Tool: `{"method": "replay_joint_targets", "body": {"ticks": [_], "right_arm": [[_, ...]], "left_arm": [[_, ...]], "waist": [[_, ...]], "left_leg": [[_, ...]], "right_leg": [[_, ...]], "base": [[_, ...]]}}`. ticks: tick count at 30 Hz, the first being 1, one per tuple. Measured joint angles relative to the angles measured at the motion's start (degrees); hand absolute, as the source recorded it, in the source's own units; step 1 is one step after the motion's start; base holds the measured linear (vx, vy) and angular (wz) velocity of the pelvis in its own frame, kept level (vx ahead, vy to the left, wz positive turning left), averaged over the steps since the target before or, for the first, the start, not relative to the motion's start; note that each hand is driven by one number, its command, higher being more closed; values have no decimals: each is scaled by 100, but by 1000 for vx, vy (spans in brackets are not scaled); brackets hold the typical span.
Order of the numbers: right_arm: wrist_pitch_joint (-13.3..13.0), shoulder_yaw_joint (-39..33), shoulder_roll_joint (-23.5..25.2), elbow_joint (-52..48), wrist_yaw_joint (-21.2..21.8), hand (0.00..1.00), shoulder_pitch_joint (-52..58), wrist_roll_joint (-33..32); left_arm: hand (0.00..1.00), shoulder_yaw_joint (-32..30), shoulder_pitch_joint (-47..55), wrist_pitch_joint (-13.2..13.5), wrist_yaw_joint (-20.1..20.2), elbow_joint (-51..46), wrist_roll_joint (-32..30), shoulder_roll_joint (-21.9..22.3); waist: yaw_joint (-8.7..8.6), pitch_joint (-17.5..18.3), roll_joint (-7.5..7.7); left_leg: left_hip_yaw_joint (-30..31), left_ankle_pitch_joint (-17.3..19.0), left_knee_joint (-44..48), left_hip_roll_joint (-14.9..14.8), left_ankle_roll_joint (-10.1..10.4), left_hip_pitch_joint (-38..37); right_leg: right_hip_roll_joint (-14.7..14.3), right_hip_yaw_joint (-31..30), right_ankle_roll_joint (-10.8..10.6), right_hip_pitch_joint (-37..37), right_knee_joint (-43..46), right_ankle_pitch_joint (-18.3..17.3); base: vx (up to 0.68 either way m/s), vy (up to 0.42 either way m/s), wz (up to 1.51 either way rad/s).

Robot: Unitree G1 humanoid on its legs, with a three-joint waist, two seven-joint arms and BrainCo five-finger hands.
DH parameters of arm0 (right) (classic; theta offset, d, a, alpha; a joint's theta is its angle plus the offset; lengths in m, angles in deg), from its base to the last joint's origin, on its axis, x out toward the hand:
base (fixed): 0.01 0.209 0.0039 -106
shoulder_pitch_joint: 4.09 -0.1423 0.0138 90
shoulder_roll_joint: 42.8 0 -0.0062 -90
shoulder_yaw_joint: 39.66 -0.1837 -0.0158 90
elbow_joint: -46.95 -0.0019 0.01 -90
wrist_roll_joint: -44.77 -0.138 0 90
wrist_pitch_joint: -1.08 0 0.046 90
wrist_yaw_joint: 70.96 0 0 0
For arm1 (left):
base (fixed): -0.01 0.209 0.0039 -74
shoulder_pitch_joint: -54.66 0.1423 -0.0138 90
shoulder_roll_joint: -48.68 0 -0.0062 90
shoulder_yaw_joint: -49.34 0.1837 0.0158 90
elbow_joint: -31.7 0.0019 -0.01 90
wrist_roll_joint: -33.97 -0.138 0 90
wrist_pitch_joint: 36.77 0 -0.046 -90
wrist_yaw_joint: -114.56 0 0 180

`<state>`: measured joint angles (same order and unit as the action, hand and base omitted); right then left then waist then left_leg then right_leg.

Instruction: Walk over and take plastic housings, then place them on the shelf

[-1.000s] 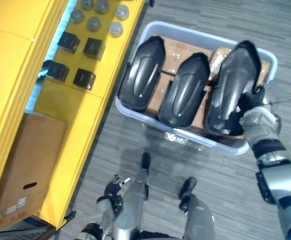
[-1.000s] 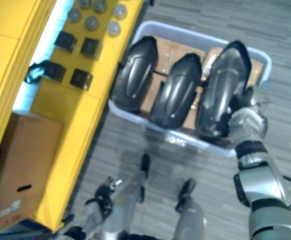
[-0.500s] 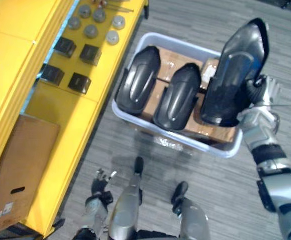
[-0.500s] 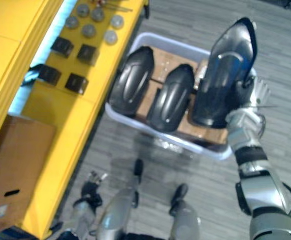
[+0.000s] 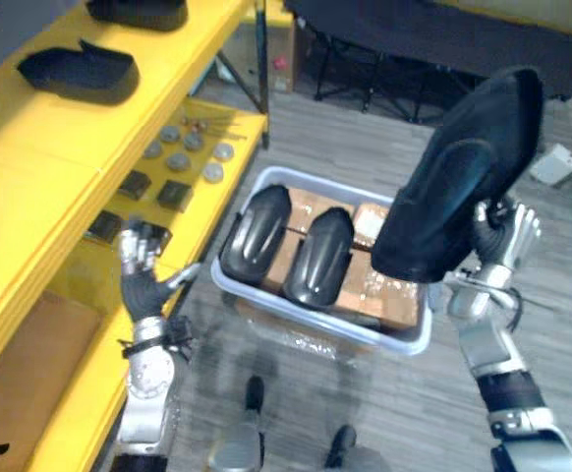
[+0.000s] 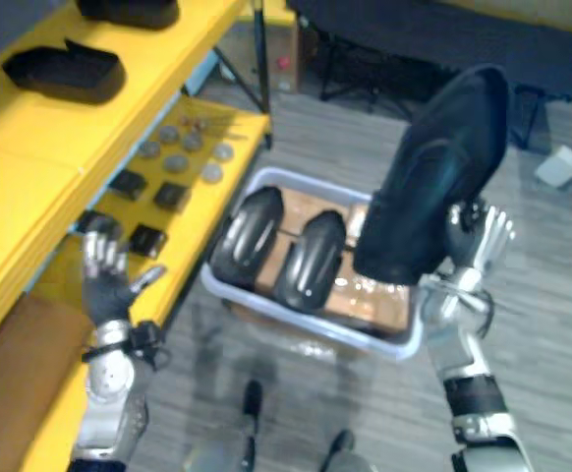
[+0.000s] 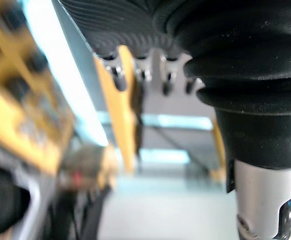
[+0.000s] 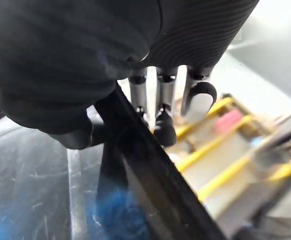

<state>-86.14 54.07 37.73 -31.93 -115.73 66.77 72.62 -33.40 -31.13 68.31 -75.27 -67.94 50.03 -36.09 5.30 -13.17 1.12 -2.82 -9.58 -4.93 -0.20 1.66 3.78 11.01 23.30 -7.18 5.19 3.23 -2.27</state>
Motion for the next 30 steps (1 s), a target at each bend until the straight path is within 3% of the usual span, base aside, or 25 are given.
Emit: {"method": "replay_joint_targets", "body": {"ticks": [2,7,10,23,30], "right_arm": [[-134,281,5,-97,17,100,-81,1],[-433,632,125,-276,15,100,-172,121],[-543,774,227,-437,17,100,-173,250],[-772,1593,521,-431,241,100,-176,467],[-935,2002,756,-178,355,100,-173,466]], "left_arm": [[0,463,-48,-370,447,-1,221,6],[0,791,-92,-1024,914,15,894,7],[0,895,-135,-1229,1049,124,1342,-5],[0,1205,-272,-1600,1273,465,1478,-7],[0,1385,-512,-1606,1167,482,1106,-4]], "waist": [[-22,95,-90],[-152,222,-165],[-150,288,-161],[-138,451,-116],[-146,531,-136]], "left_leg": [[-69,1,-11,-41,2,-37],[-223,4,-17,-80,4,-79],[-260,19,-17,-92,25,-75],[-246,-6,-15,-64,-3,-57],[-242,-10,-19,-59,-4,-60]], "right_leg": [[-21,-52,29,8,-71,61],[-61,-172,56,0,-228,115],[-70,-174,60,5,-310,183],[-65,-172,20,33,-389,307],[-58,-172,64,26,-373,277]], "base": [[-70,11,-18],[-78,20,-16],[-32,15,-11],[17,1,-1],[0,0,0]]}}
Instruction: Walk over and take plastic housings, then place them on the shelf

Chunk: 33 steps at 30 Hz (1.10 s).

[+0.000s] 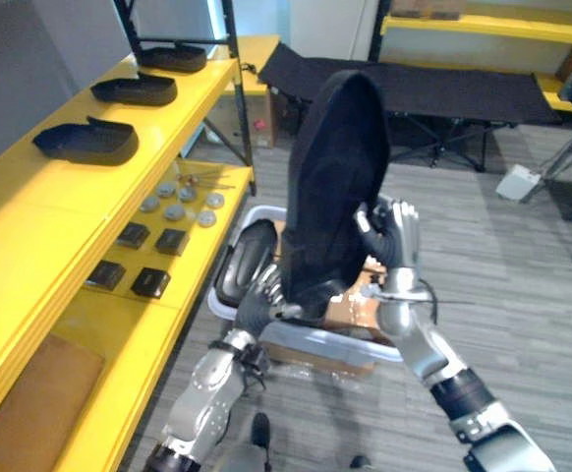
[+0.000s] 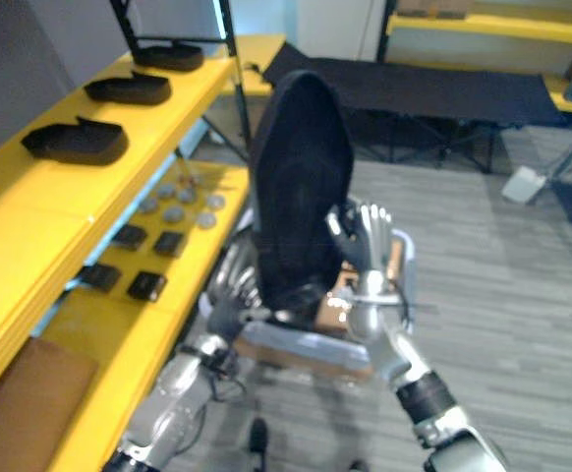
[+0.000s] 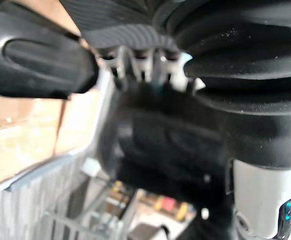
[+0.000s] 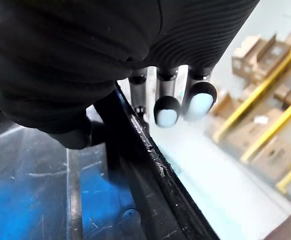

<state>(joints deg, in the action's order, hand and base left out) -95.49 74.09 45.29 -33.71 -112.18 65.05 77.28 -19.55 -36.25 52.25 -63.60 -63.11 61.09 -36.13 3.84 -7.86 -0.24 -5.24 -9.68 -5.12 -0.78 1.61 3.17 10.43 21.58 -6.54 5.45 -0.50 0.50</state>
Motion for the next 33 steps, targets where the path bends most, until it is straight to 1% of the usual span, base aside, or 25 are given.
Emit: {"method": "replay_joint_targets", "body": {"ticks": [4,6,7,9,12,13,17,19,24,28,31,33], "right_arm": [[-138,213,138,290,10,100,33,6],[-138,236,180,341,9,100,36,5],[-143,261,179,398,7,100,36,4],[-144,318,182,503,6,100,41,1],[-144,382,179,538,0,100,86,-11],[-145,414,184,568,-8,100,123,-11],[-145,457,245,789,-20,100,228,-17],[-145,510,248,789,-42,100,255,-19],[-145,567,249,789,-153,100,261,-28],[-145,591,249,788,-205,100,265,-37],[-145,671,255,785,-241,100,268,-146],[-145,684,272,785,-240,100,279,-147]], "left_arm": [[0,1,-38,5,-158,145,-257,-6],[0,10,-38,5,-200,145,-365,-2],[0,39,-44,13,-301,146,-476,-7],[0,76,-79,18,-376,156,-549,-11],[0,205,-113,97,-501,158,-586,-58],[100,256,-113,98,-579,158,-630,-110],[100,282,-117,98,-697,158,-745,-191],[100,285,-117,96,-810,159,-743,-193],[100,269,-140,96,-843,169,-663,-221],[100,270,-140,94,-899,182,-447,-221],[100,269,-141,99,-915,225,-421,-220],[100,270,-143,131,-913,293,-265,-219]], "waist": [[2,107,-24],[2,108,-23],[2,117,-13],[3,131,5],[5,146,18],[5,172,43],[20,265,162],[16,283,190],[17,297,204],[16,298,204],[15,304,208],[15,308,210]], "left_leg": [[6,-6,-1,0,-3,-1],[8,-12,-1,1,-5,-1],[17,-9,-1,-2,-3,4],[42,6,-1,-3,18,21],[109,4,0,-3,23,66],[129,2,0,-4,25,79],[141,-7,2,-14,13,80],[145,-12,3,-17,6,69],[144,-11,3,-48,7,61],[128,-10,4,-55,9,50],[99,-5,3,-61,16,38],[88,1,3,-63,24,34]], "right_leg": [[1,2,6,-6,5,-8],[8,4,12,-16,3,-14],[33,3,9,-14,-2,-14],[35,13,1,-14,-13,-7],[25,45,-4,-24,-34,-3],[16,51,-7,-22,-56,3],[-9,54,-3,12,-121,14],[-18,54,-3,40,-141,19],[-61,50,10,64,-203,37],[-65,42,16,66,-208,42],[-66,28,25,69,-225,58],[-67,23,27,69,-229,63]], "base": [[0,0,0],[0,0,0],[0,0,0],[-2,2,5],[2,1,8],[9,2,5],[21,-3,2],[17,-3,1],[0,0,0],[0,0,0],[5,12,-5],[1,13,-4]]}}
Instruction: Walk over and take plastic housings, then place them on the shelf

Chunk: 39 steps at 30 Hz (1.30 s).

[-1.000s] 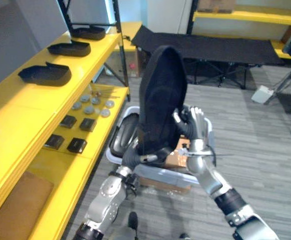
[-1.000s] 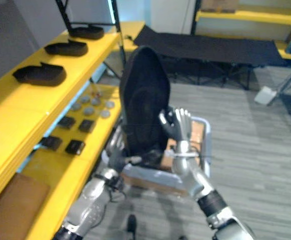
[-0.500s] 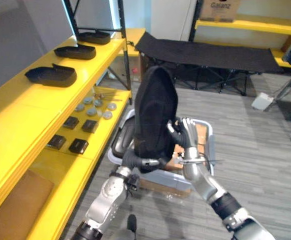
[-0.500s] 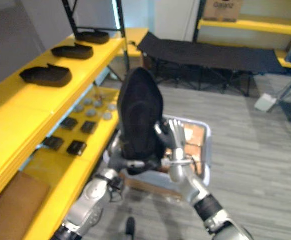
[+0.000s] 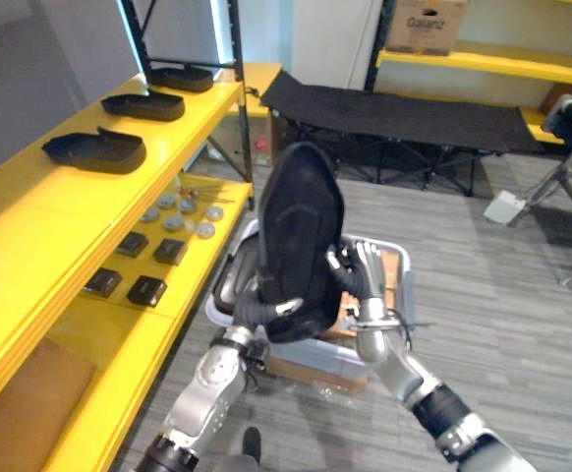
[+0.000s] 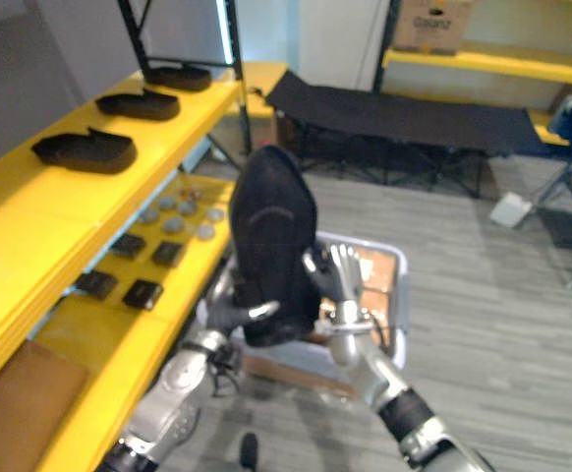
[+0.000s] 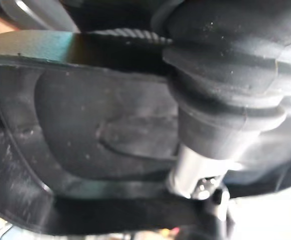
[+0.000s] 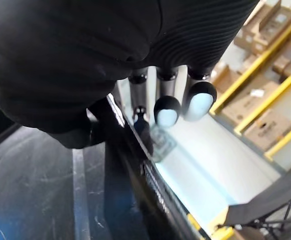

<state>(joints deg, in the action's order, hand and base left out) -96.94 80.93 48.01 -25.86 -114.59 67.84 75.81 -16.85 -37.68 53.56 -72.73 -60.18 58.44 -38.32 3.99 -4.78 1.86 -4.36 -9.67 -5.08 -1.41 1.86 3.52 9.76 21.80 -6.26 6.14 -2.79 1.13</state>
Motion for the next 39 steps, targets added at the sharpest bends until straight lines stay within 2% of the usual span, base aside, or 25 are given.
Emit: {"method": "replay_joint_targets", "body": {"ticks": [4,10,18,25,26,29,33,36,39], "right_arm": [[-15,-4,71,-5,-9,100,33,-116],[-34,-3,164,-16,-20,100,35,-256],[-58,-4,206,-41,-21,100,35,-341],[-113,-3,245,-40,-21,100,42,-341],[-144,-2,256,-40,-21,0,50,-341],[-265,128,258,-40,-17,0,126,-340],[-293,247,352,-36,0,0,228,-340],[-297,334,433,-36,-1,0,235,-342],[-297,383,524,-35,0,0,255,-349]], "left_arm": [[100,-5,-2,225,35,42,273,7],[100,-4,-1,358,74,74,663,6],[100,-13,0,551,38,75,642,4],[100,-24,-1,724,-185,74,425,10],[100,-58,-1,740,-234,74,425,16],[100,-127,-1,901,-325,74,427,108],[100,-295,-1,1114,-444,72,426,257],[100,-351,0,1202,-669,34,371,305],[100,-528,0,1224,-1021,-163,-17,510]], "waist": [[-2,7,11],[-7,8,13],[-7,23,36],[-5,72,112],[-6,72,112],[-5,74,115],[-3,74,116],[-4,76,119],[-3,77,121]], "left_leg": [[-29,18,0,-5,24,-10],[-71,26,0,-8,33,-29],[-76,30,0,-8,39,-29],[-81,32,0,-5,41,-29],[-81,32,0,-5,41,-31],[-80,32,0,-5,41,-34],[-76,32,0,-6,42,-37],[-73,30,-1,8,40,-43],[-74,15,-1,20,19,-54]], "right_leg": [[1,-15,-1,0,-4,9],[5,-46,-3,0,-5,11],[4,-46,-3,1,-16,12],[6,-46,-3,4,-28,12],[6,-46,-3,5,-28,12],[6,-46,-3,9,-28,12],[6,-42,-3,13,-25,12],[13,-22,20,2,54,-7],[16,-4,45,-9,132,-28]], "base": [[0,0,0],[1,6,-2],[0,0,0],[0,0,0],[0,0,0],[0,0,0],[0,0,0],[0,0,0],[1,1,1]]}}
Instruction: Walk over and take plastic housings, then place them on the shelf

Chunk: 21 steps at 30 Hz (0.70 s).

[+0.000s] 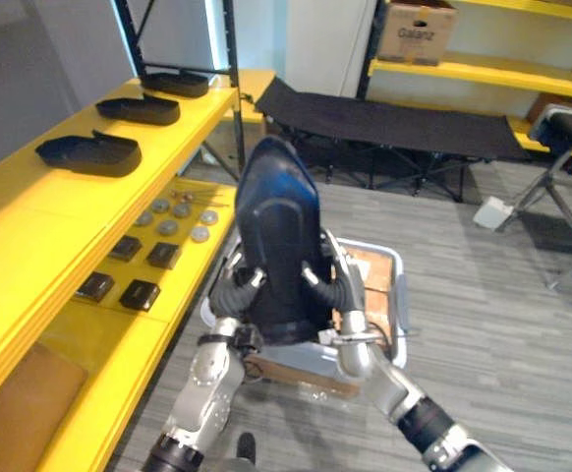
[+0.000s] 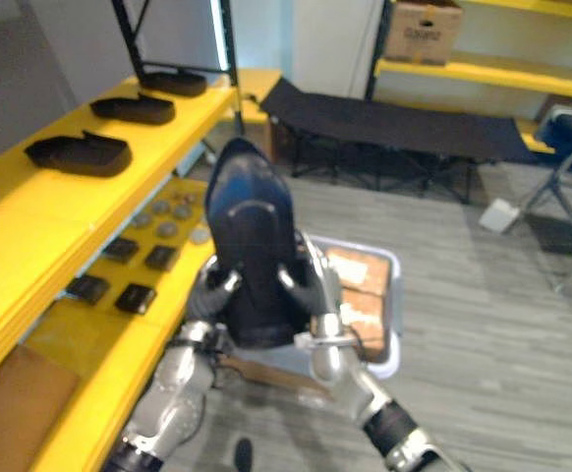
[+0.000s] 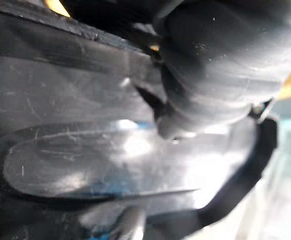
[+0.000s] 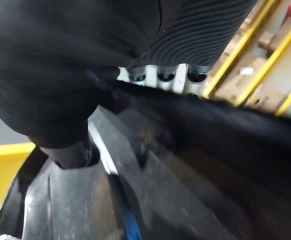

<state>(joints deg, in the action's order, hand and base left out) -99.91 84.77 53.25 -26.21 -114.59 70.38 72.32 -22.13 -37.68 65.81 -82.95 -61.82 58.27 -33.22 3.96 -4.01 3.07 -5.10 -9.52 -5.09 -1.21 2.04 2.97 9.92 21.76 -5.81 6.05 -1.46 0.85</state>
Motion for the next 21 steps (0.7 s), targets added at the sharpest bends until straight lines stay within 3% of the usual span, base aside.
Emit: {"method": "replay_joint_targets", "body": {"ticks": [5,10,17,21], "right_arm": [[5,-19,179,-2,-4,0,0,-55],[6,-21,268,-112,-4,0,20,-156],[5,-317,294,-631,-6,0,136,-268],[-78,-695,270,-1304,83,0,305,-837]], "left_arm": [[100,-211,3,185,-500,-116,-661,148],[100,-324,42,211,-772,-322,-985,230],[100,-796,142,232,-1460,-420,-1984,404],[100,-1125,330,224,-1819,-430,-2474,390]], "waist": [[-4,0,-1],[-5,-1,-2],[-19,-3,-5],[-44,-5,-9]], "left_leg": [[1,16,-2,43,23,-21],[-2,18,-2,43,24,-60],[-22,22,-1,42,19,-61],[-69,39,0,37,-2,-76]], "right_leg": [[27,11,16,-10,53,-49],[53,12,17,-11,145,-90],[87,5,17,-15,144,-90],[86,-38,19,-23,130,-89]], "base": [[-9,12,1],[-3,4,1],[0,0,0],[27,0,-6]]}}
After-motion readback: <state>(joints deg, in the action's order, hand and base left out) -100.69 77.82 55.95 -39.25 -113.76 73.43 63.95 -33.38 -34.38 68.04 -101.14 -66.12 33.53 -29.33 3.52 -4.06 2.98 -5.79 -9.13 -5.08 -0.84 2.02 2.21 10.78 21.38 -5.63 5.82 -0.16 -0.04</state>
